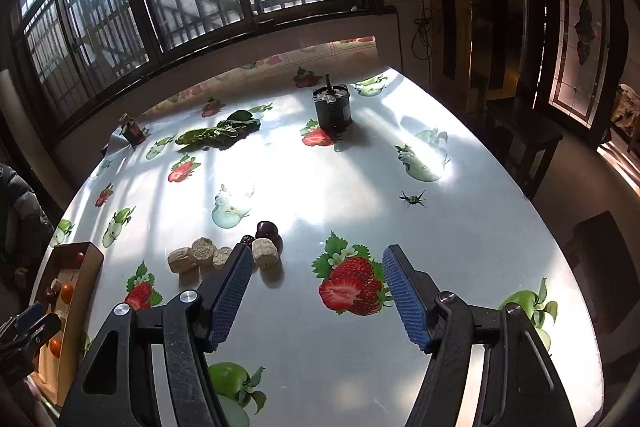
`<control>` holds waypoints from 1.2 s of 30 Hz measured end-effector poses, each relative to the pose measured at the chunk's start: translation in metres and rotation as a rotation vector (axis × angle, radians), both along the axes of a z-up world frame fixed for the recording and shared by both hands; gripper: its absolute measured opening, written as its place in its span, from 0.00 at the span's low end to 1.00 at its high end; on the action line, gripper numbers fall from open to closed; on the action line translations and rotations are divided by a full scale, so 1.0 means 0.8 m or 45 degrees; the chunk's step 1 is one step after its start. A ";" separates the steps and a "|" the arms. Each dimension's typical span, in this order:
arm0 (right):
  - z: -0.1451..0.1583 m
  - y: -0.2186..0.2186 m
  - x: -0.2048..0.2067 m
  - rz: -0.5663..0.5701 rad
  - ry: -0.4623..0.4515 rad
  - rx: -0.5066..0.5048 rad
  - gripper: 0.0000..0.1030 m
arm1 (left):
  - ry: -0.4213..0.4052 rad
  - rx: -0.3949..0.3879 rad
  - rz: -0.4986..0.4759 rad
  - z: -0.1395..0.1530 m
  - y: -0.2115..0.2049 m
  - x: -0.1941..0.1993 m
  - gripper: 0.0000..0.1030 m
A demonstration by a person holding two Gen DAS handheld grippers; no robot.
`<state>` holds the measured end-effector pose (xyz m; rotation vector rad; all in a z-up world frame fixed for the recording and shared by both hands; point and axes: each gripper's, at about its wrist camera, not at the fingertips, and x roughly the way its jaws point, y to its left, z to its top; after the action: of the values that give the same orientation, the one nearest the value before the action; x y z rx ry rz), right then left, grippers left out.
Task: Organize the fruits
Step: 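Move both open grippers back to the row of beige cakes, then grasp a beige cylindrical cake with the left gripper while the right gripper grasps another cake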
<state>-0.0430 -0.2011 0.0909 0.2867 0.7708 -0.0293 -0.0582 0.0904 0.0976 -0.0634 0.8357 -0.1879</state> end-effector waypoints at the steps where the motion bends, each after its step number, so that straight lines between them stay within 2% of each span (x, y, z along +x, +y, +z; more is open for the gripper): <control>1: -0.007 0.000 0.012 0.017 0.014 0.027 0.70 | 0.006 -0.010 -0.017 -0.001 -0.009 0.010 0.82; 3: -0.023 0.005 0.037 0.048 0.048 0.046 0.63 | 0.011 -0.042 -0.059 -0.003 -0.025 0.034 0.82; 5: -0.040 0.011 0.060 0.078 0.087 0.073 0.48 | 0.044 -0.061 -0.069 -0.011 -0.040 0.060 0.82; 8: -0.060 0.020 0.083 0.108 0.112 0.108 0.42 | 0.095 -0.120 -0.100 -0.028 -0.059 0.098 0.81; 12: -0.081 0.023 0.096 0.148 0.117 0.175 0.42 | 0.176 -0.128 -0.133 -0.060 -0.084 0.143 0.80; 15: -0.090 0.026 0.103 0.195 0.129 0.209 0.42 | 0.274 -0.139 -0.157 -0.089 -0.099 0.167 0.67; 17: -0.093 0.026 0.104 0.207 0.128 0.229 0.42 | 0.326 -0.146 -0.184 -0.105 -0.106 0.173 0.53; 18: -0.095 0.026 0.105 0.218 0.132 0.249 0.42 | 0.314 -0.173 -0.189 -0.105 -0.106 0.171 0.50; 20: -0.100 0.025 0.107 0.240 0.150 0.285 0.42 | 0.315 -0.176 -0.211 -0.102 -0.106 0.166 0.40; 21: -0.102 0.025 0.108 0.250 0.160 0.305 0.41 | 0.324 -0.166 -0.227 -0.100 -0.106 0.162 0.38; 23: -0.105 0.021 0.107 0.280 0.178 0.377 0.32 | 0.344 -0.124 -0.255 -0.099 -0.105 0.149 0.30; 25: -0.106 0.018 0.103 0.311 0.185 0.453 0.32 | 0.387 -0.105 -0.281 -0.105 -0.099 0.135 0.29; 28: -0.107 0.008 0.096 0.311 0.189 0.545 0.32 | 0.358 -0.071 -0.296 -0.100 -0.085 0.113 0.29; 31: -0.105 -0.002 0.095 0.232 0.166 0.490 0.33 | 0.298 -0.039 -0.277 -0.094 -0.073 0.104 0.31; 34: -0.105 0.001 0.096 0.237 0.160 0.495 0.33 | 0.273 -0.049 -0.267 -0.095 -0.071 0.109 0.38; 36: -0.104 0.008 0.098 0.240 0.153 0.463 0.33 | 0.260 -0.055 -0.279 -0.099 -0.079 0.114 0.39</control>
<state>0.0351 -0.1949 0.0077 0.5592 0.9191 0.2764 0.0328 0.0268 0.0185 -0.0314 1.0426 -0.4108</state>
